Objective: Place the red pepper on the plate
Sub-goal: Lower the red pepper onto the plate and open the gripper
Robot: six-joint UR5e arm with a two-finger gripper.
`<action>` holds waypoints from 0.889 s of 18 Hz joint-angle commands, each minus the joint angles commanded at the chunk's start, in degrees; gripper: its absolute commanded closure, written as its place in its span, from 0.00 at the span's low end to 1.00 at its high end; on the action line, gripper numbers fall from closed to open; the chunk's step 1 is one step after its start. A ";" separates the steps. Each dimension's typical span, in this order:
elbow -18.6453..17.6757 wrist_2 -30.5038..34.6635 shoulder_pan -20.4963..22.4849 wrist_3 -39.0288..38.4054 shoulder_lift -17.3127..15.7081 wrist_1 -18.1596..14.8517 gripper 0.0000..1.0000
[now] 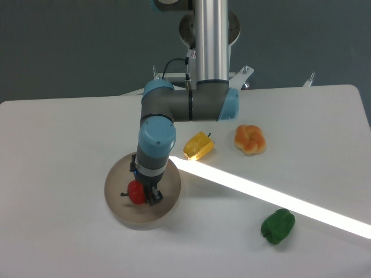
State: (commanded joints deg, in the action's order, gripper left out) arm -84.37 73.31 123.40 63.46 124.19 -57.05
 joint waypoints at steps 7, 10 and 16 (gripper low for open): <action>-1.24 -0.18 0.44 1.67 0.09 2.29 0.52; -1.59 -0.18 0.44 2.02 0.17 2.29 0.52; -1.59 -0.09 0.44 2.20 0.26 2.29 0.51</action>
State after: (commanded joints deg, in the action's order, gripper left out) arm -85.96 73.21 123.84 65.65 124.45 -54.76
